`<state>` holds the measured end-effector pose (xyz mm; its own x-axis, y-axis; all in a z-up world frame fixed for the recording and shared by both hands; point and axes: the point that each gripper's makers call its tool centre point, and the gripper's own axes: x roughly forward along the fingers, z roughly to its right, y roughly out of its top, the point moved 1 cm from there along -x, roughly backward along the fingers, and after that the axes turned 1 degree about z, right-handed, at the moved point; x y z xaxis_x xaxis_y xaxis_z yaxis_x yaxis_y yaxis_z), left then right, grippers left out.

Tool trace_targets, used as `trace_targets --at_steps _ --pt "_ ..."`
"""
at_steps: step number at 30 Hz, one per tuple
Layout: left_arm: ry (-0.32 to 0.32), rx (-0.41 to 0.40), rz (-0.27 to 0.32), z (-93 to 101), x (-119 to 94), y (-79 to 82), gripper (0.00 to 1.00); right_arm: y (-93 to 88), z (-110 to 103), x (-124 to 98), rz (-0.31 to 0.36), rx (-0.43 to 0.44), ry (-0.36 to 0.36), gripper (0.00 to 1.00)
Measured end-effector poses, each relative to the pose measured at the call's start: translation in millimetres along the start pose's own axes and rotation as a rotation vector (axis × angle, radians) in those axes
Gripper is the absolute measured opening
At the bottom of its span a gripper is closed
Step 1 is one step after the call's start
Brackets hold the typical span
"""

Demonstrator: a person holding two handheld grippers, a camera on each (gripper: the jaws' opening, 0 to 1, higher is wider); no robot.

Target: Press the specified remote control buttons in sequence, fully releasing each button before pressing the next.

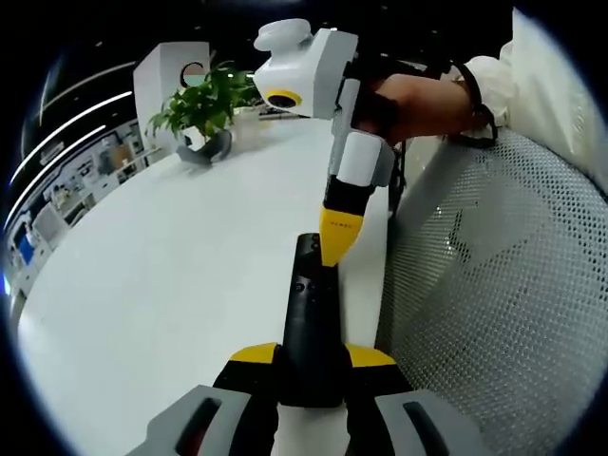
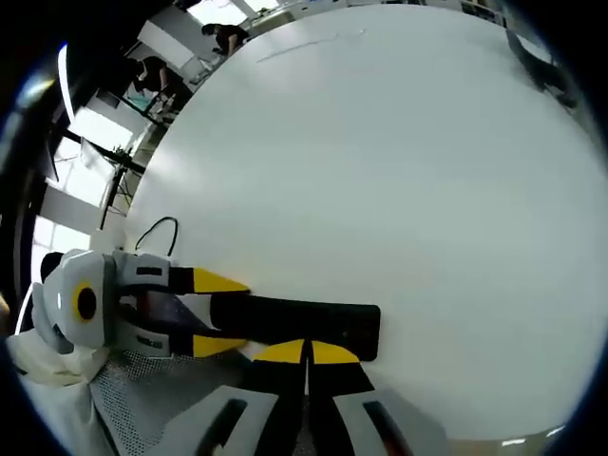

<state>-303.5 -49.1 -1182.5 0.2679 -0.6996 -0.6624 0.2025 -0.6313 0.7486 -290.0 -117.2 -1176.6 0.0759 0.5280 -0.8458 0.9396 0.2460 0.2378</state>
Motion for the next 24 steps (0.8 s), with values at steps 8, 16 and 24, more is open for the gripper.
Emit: trace_targets --at_steps 8,16,24 --pt "-0.002 -0.002 0.001 -0.2 0.3 -0.2 0.25 8.8 -5.7 -2.6 0.045 -0.063 -0.016 0.0" --pt "-0.002 -0.008 -0.001 -0.3 0.5 -0.5 0.25 9.9 -5.4 0.2 0.045 -0.099 -0.038 0.0" --pt "-0.001 -0.016 -0.002 -0.5 0.5 -0.8 0.25 9.1 -4.5 2.7 0.037 -0.156 -0.075 0.0"
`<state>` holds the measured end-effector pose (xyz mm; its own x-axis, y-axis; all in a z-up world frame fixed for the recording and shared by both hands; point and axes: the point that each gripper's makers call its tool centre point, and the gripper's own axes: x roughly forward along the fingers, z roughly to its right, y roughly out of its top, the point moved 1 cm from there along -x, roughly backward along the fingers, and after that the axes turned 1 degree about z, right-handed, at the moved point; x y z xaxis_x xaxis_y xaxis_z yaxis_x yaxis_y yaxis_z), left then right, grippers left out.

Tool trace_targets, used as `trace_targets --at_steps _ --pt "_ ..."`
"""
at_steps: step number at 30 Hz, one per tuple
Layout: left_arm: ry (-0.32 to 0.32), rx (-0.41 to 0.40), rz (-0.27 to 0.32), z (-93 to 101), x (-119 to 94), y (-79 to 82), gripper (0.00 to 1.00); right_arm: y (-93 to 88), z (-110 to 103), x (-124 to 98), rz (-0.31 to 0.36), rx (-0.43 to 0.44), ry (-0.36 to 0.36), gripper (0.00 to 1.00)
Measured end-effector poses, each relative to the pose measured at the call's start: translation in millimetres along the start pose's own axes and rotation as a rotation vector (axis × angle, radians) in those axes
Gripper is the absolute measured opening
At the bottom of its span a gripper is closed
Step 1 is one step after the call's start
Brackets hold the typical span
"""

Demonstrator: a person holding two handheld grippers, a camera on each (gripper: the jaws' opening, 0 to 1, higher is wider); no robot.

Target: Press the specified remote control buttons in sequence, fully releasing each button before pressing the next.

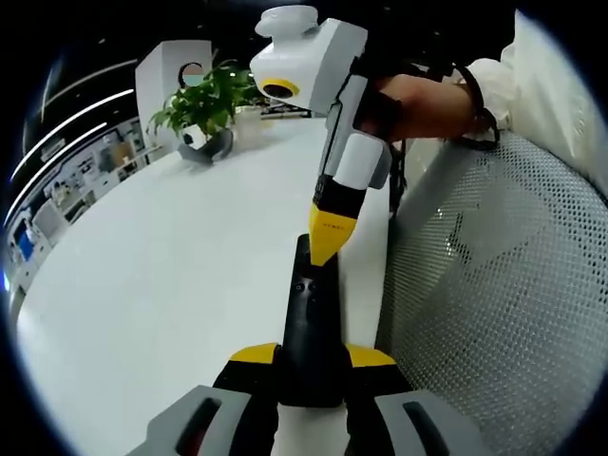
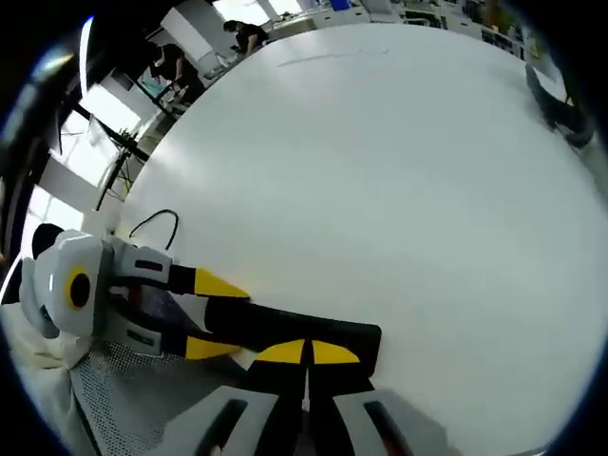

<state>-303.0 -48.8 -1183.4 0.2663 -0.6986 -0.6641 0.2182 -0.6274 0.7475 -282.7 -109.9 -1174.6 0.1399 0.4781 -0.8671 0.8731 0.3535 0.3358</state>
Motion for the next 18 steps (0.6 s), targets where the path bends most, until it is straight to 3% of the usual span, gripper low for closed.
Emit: trace_targets --at_steps 5,9,18 --pt "-0.002 -0.022 0.0 -1.3 0.4 0.0 0.25 0.9 1.9 0.0 0.001 -0.01 -0.004 0.0" --pt "0.002 -0.013 -0.001 -0.7 0.4 0.4 0.25 0.9 3.9 -0.5 0.003 0.043 0.021 0.0" --pt "0.018 0.014 -0.042 -0.2 -6.6 -5.0 0.25 1.2 4.9 0.3 0.004 0.059 0.02 0.0"
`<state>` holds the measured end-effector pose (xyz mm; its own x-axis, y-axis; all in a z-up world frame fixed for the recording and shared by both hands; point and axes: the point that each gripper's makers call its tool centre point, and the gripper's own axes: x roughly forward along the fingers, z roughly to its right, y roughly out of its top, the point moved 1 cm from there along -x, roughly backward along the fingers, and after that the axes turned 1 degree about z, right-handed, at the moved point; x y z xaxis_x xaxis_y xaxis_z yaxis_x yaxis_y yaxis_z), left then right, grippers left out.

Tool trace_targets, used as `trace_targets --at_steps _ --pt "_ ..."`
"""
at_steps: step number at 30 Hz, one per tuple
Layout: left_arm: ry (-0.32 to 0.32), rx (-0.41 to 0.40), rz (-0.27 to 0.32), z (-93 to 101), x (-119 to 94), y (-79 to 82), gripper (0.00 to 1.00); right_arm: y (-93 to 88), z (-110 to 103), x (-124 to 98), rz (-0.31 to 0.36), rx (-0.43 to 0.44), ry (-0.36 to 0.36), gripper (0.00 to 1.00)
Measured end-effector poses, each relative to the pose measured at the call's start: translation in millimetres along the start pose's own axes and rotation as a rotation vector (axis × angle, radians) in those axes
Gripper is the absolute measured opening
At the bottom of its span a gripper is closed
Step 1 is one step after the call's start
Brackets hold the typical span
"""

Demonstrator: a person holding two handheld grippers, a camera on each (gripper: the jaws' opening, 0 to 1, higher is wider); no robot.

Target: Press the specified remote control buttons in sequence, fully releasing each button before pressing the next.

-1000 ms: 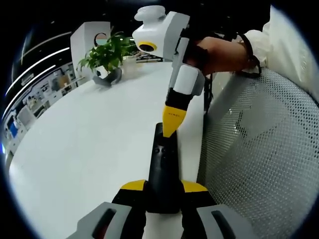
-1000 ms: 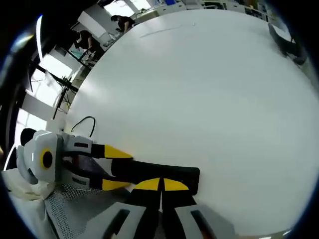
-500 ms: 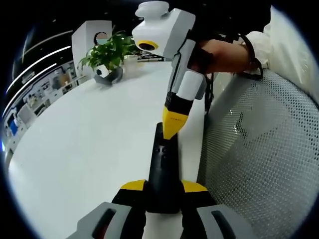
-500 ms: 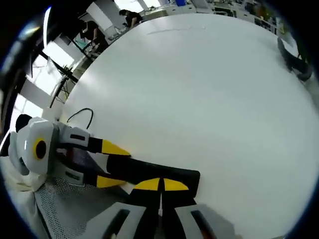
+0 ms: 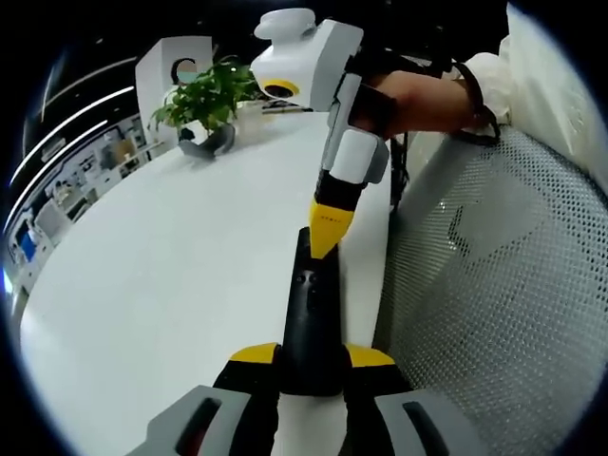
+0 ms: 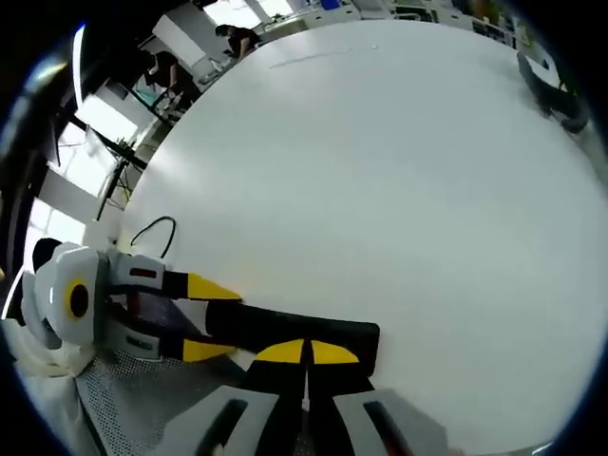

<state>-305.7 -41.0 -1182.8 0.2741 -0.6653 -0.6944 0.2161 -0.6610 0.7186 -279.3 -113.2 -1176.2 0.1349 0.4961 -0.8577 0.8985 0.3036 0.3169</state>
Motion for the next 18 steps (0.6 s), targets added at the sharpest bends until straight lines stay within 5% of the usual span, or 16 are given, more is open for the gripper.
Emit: trace_targets --at_steps 18 --pt "-0.018 0.0 -0.004 -1.0 -1.5 -1.6 0.24 0.1 -1.7 -0.7 0.015 -0.03 -0.017 0.0"
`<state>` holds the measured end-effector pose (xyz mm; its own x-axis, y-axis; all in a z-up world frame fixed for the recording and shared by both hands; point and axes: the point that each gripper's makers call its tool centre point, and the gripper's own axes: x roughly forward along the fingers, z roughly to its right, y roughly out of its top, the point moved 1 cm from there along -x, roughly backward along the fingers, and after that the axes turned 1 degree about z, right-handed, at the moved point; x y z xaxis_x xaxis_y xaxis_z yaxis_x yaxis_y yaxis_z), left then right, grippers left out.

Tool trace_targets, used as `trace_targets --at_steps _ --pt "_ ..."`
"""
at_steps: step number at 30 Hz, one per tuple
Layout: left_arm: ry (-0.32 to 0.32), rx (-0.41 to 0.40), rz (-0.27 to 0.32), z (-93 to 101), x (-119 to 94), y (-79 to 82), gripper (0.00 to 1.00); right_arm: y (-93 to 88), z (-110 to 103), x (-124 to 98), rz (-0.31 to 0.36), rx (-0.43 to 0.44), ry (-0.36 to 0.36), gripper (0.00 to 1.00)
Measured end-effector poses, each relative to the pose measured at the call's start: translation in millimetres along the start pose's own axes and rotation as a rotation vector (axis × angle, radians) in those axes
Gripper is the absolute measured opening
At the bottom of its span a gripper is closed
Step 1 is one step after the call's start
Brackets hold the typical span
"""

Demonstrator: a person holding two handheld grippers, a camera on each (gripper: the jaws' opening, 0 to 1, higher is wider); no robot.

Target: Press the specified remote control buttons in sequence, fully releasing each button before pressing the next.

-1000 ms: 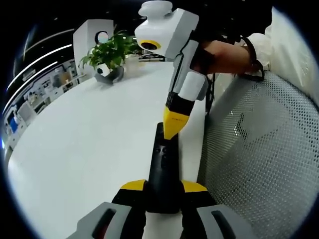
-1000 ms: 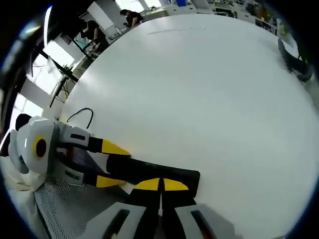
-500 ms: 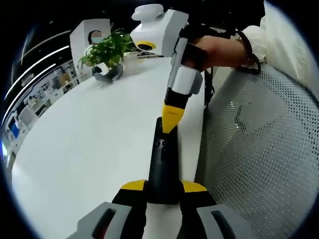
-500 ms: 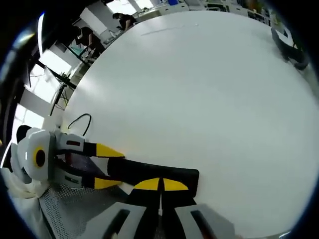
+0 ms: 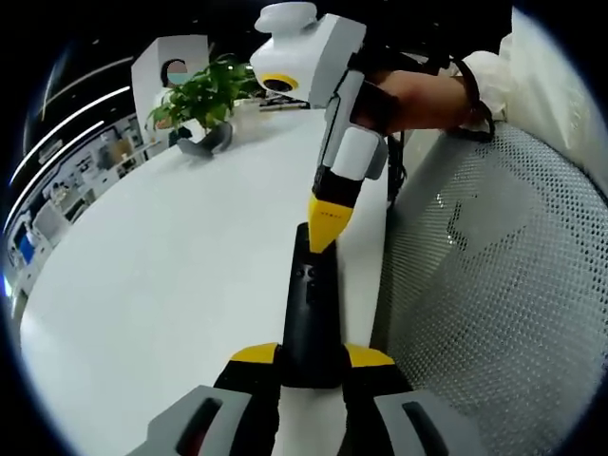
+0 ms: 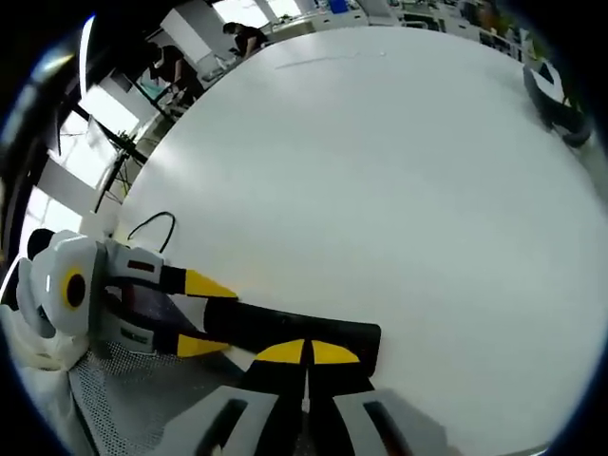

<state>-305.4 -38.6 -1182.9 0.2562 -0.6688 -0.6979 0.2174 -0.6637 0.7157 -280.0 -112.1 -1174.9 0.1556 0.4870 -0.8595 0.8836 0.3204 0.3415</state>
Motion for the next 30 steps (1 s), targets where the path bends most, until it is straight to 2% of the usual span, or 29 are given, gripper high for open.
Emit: trace_targets --at_steps 7,13,19,22,27,30 --pt "-0.002 -0.001 0.021 -0.4 4 3.8 0.24 2.8 0 -2 0.017 0.018 0.006 0.0" --pt "-0.004 0.005 0.032 0.5 5 4.7 0.24 7.8 -1 1 0.039 -0.004 0.007 0.0" --pt "-0.008 0.014 0.038 1.7 5 6.4 0.24 12.5 -12 5 0.057 -0.024 0.058 0.0" --pt "-0.01 0.016 0.041 1.5 6 6.6 0.24 10.8 -10 9 0.044 -0.073 0.028 0.0" --pt "-0.009 0.029 0.042 1.6 6 7.1 0.24 12.2 -11 9 0.054 -0.093 0.022 0.0" --pt "-0.01 0.027 0.042 1.5 6 7.3 0.24 12.2 -12 10 0.051 -0.158 0.006 0.0"
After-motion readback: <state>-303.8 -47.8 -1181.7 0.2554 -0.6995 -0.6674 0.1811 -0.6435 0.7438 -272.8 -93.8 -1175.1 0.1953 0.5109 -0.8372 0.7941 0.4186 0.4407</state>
